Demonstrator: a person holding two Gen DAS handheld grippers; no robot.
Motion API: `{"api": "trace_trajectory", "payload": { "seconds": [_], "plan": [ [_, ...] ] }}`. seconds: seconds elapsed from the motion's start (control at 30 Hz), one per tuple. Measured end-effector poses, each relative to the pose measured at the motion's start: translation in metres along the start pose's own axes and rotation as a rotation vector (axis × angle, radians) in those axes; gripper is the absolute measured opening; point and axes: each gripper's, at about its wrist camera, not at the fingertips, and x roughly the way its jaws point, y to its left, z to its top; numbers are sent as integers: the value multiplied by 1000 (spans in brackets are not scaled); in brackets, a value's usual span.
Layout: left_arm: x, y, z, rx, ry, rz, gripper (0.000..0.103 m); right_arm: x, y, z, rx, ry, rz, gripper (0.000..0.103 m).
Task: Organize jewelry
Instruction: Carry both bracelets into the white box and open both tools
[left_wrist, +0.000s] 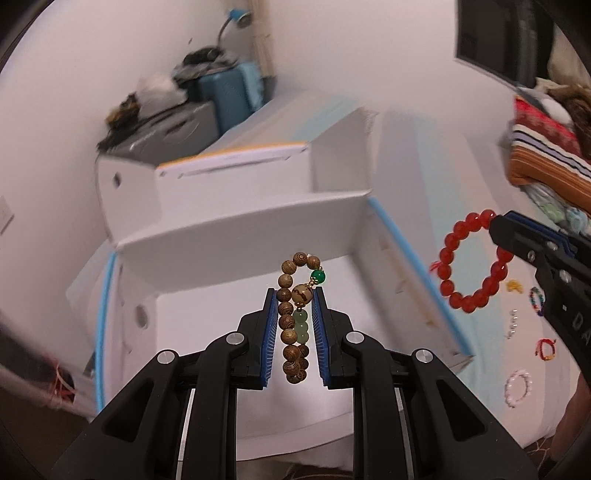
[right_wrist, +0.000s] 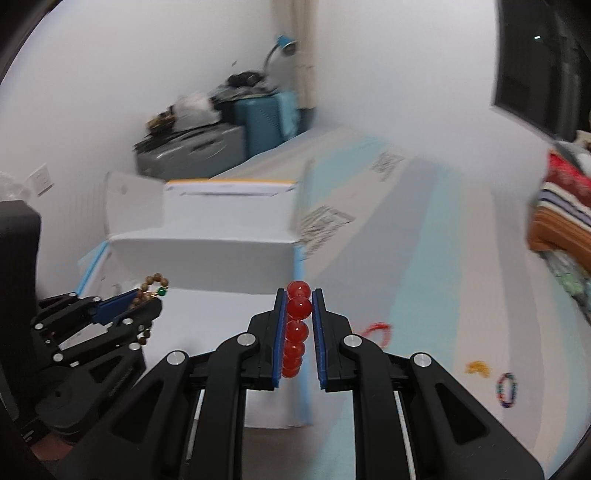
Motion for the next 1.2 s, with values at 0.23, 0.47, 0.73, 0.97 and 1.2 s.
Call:
{"api": "trace_trajectory", "payload": {
  "seconds": [0.23, 0.47, 0.73, 0.97, 1.2],
  "plan": [
    [27, 41, -7, -88, 133, 18, 18, 44, 40, -4, -65, 121, 40, 13],
    [55, 58, -16, -113, 269, 15, 18, 93, 63, -19, -112, 280, 44, 13],
    [75, 71, -31, -134, 348, 39, 18, 123, 63, -38, -84, 385, 27, 13],
    [85, 79, -36, -155, 358, 47, 19, 131, 64, -44, -75, 396, 18, 13],
    [71, 79, -36, -149, 297, 78, 47, 112, 60, -33, -55, 334, 54, 42]
  ]
}}
